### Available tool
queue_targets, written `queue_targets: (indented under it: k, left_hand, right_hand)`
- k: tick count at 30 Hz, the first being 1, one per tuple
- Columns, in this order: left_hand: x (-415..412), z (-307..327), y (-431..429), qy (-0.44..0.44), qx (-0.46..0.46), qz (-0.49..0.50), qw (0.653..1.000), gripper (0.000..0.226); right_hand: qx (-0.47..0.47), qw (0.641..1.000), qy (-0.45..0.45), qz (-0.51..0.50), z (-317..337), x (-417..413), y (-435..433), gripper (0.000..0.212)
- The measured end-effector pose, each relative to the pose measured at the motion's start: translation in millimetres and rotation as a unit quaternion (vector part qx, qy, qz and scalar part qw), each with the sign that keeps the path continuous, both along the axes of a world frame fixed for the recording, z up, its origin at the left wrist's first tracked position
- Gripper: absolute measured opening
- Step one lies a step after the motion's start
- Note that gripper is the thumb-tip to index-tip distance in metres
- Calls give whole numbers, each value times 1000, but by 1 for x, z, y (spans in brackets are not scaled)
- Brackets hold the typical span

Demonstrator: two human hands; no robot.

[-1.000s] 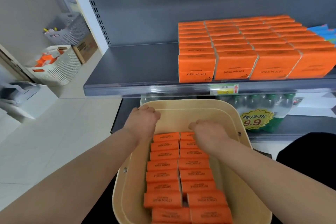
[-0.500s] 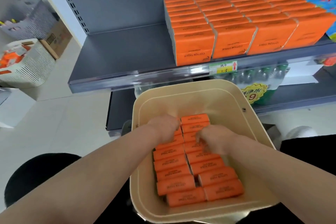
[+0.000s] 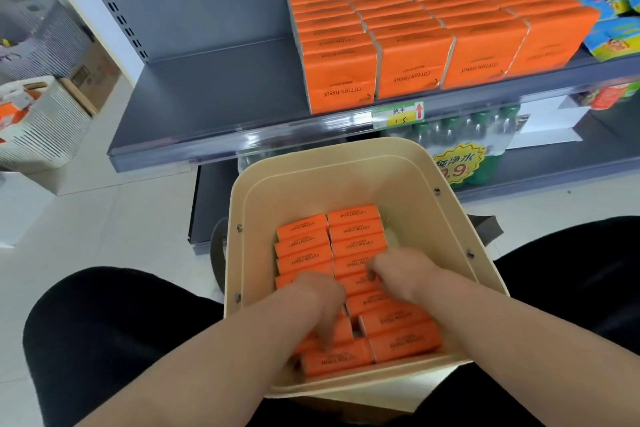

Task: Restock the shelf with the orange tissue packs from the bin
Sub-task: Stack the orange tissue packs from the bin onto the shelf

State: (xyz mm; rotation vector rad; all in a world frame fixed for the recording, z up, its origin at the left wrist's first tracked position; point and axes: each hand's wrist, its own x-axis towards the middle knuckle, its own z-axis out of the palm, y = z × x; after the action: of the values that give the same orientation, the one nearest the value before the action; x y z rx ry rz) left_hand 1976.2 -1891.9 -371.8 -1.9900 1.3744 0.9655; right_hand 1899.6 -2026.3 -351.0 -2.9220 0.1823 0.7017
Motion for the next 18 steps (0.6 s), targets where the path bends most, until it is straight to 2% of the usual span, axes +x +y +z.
queue_targets:
  k: [5,9,15,18]
  left_hand:
    - [-12,7,5,-5,-49,2,999,43]
    - [-4,30,7,-6,-75,4,997,25]
    - [29,83,-4,-46,-197,95,975,17]
    - [35,81,-3,-81,-218,117,966,18]
  right_hand:
    - [22,1000,6,-15,-5,-3,-7,31]
    - [41,998,46,-12,-8,-6,-6,28]
    - [26,994,100,23,-14,-10,-4,25]
    - [10,992,118,49,-15,-10,1,28]
